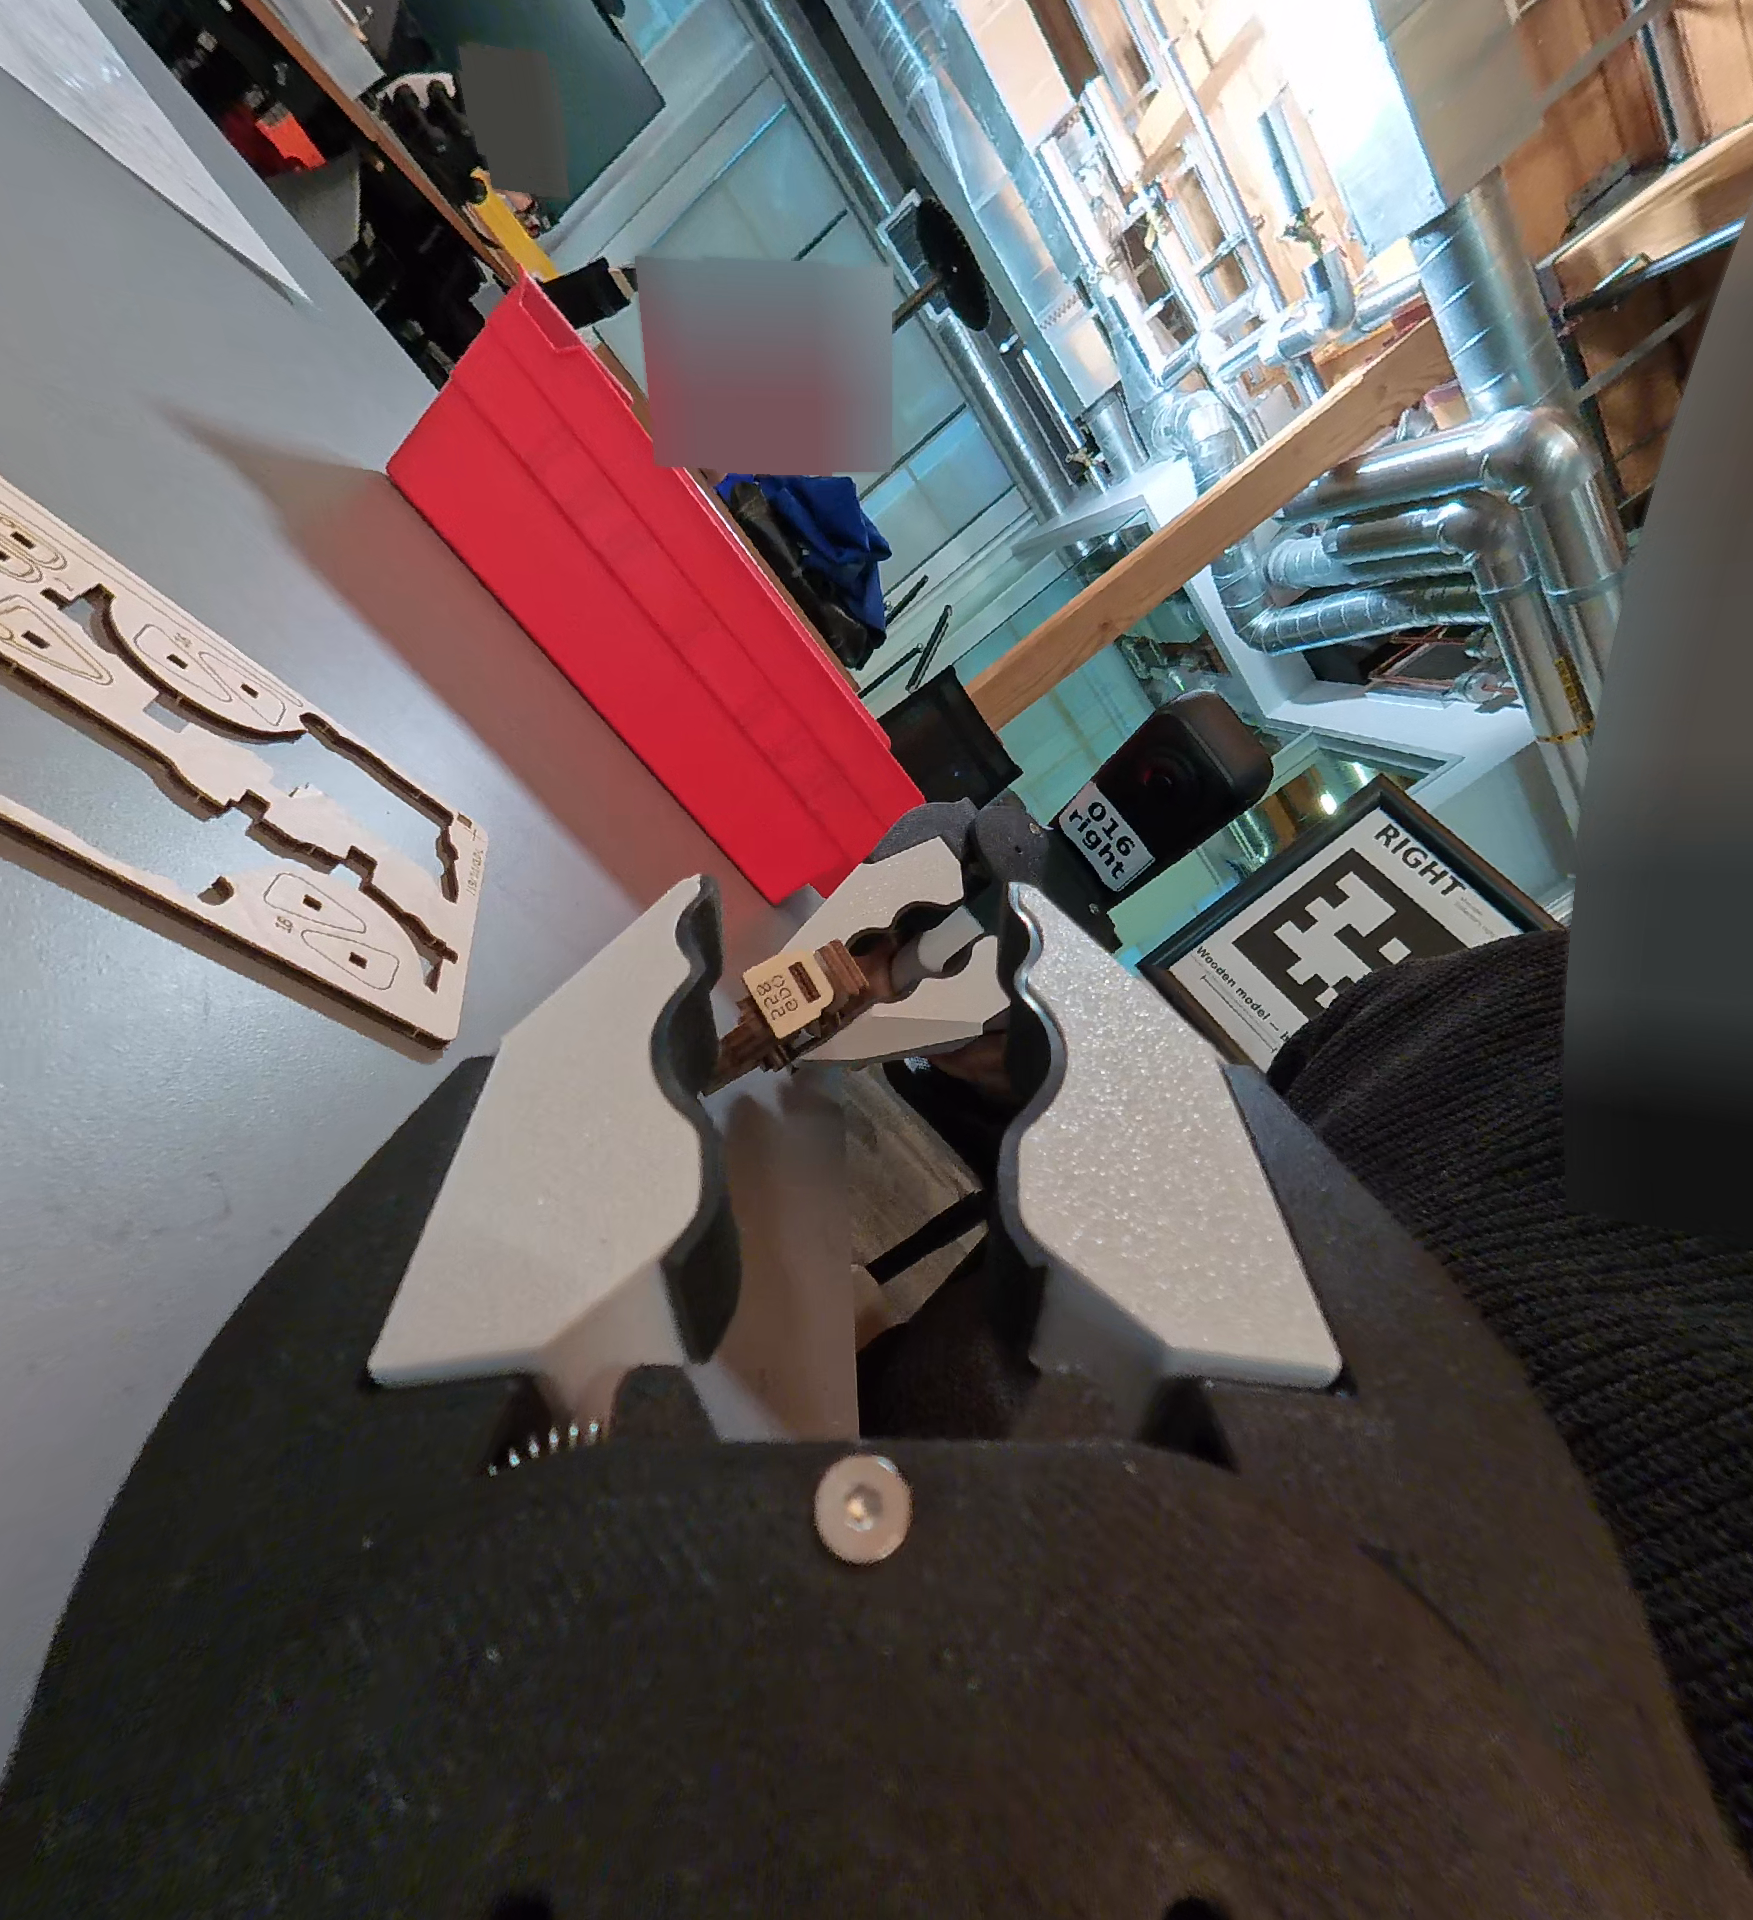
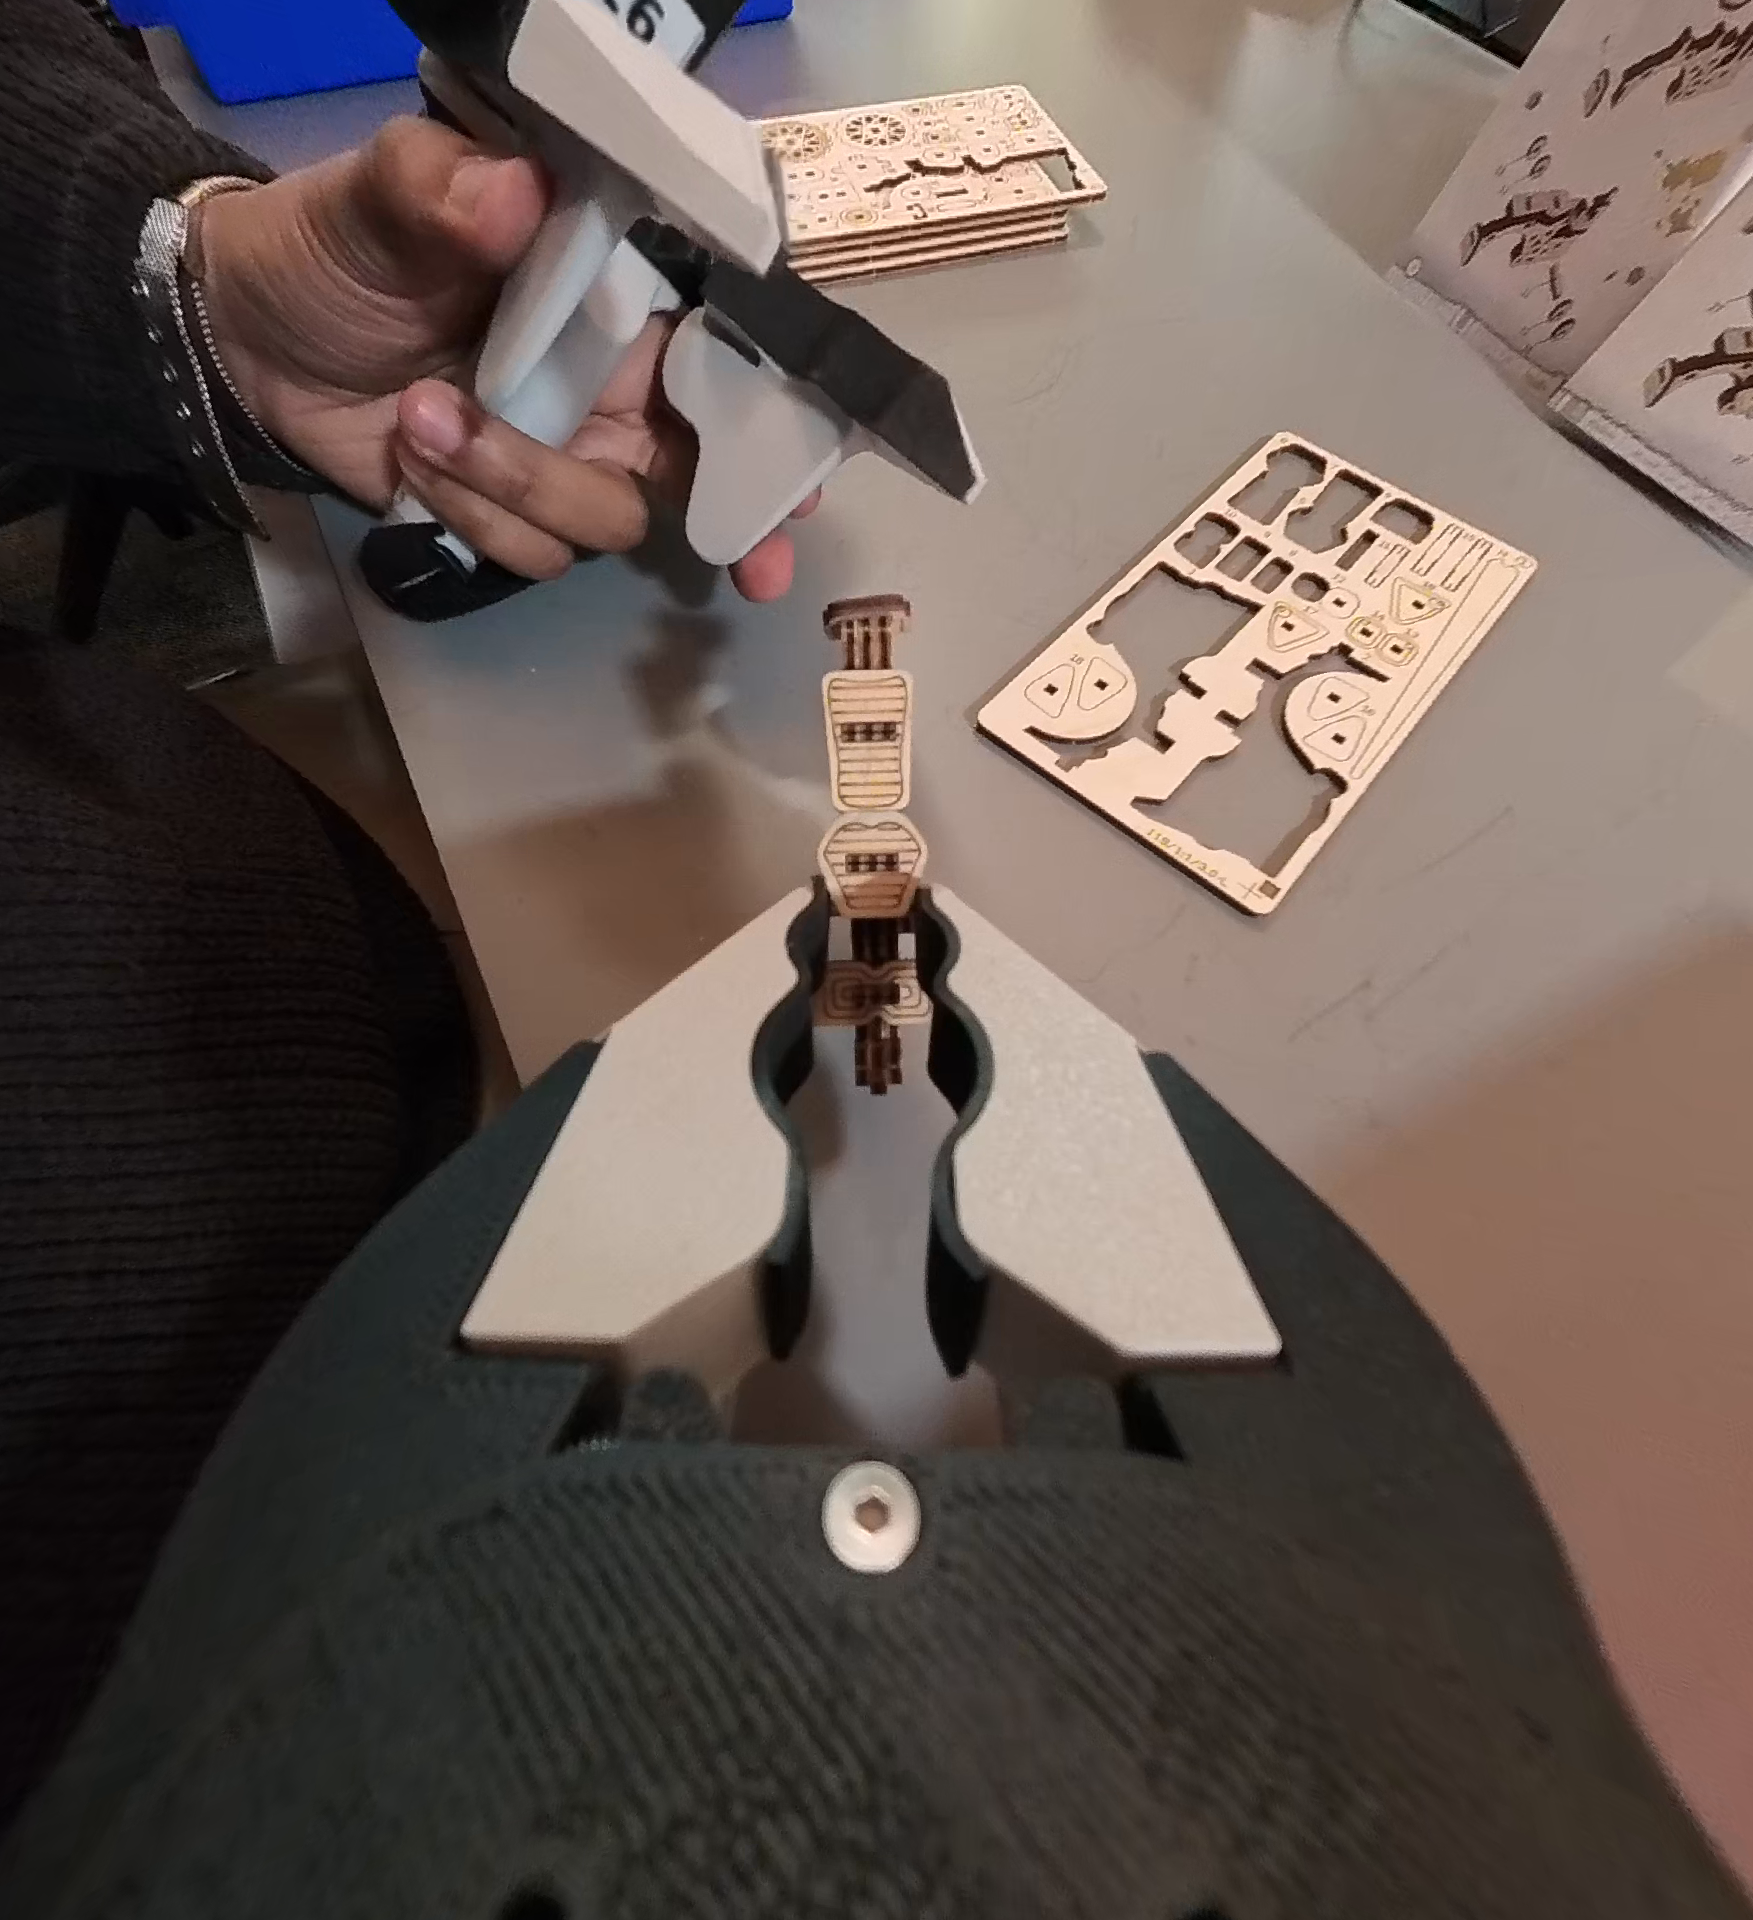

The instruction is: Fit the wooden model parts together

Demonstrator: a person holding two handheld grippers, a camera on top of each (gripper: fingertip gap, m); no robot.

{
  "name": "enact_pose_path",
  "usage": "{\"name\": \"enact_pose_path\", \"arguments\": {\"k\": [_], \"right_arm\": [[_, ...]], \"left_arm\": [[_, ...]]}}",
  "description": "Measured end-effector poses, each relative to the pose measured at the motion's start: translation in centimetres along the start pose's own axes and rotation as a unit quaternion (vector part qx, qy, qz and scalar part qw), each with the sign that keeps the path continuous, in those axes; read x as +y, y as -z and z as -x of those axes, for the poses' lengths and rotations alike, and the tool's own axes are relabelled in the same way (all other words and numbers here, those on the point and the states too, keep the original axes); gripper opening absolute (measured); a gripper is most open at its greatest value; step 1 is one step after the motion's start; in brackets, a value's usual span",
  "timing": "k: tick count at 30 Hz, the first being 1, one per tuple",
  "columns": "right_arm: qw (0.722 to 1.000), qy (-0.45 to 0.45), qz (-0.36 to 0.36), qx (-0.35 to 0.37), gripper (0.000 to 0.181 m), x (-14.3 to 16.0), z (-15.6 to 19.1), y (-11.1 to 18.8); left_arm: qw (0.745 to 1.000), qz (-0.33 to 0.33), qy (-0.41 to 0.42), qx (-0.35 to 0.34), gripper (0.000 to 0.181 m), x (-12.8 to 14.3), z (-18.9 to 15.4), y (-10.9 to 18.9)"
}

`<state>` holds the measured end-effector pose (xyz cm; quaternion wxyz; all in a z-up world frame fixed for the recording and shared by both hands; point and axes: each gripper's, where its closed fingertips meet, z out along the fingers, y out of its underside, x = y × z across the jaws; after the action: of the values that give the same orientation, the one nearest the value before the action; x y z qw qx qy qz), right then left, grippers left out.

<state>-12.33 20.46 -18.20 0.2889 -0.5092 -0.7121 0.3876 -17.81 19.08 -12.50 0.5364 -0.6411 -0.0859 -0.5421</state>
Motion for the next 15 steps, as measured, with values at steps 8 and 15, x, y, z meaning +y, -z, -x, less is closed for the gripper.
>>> {"name": "enact_pose_path", "arguments": {"k": [8, 15], "right_arm": [[1.000, 0.003, 0.000, -0.001, 0.015, -0.04, 0.16, 0.03], [1.000, 0.004, 0.001, -0.001, 0.016, -0.05, 0.22, 0.00]], "left_arm": [[0.999, 0.023, -0.030, -0.004, 0.052, 0.87, -0.30, -0.41], [0.999, 0.021, -0.031, -0.001, 0.052, 0.82, -0.41, -0.38]]}}
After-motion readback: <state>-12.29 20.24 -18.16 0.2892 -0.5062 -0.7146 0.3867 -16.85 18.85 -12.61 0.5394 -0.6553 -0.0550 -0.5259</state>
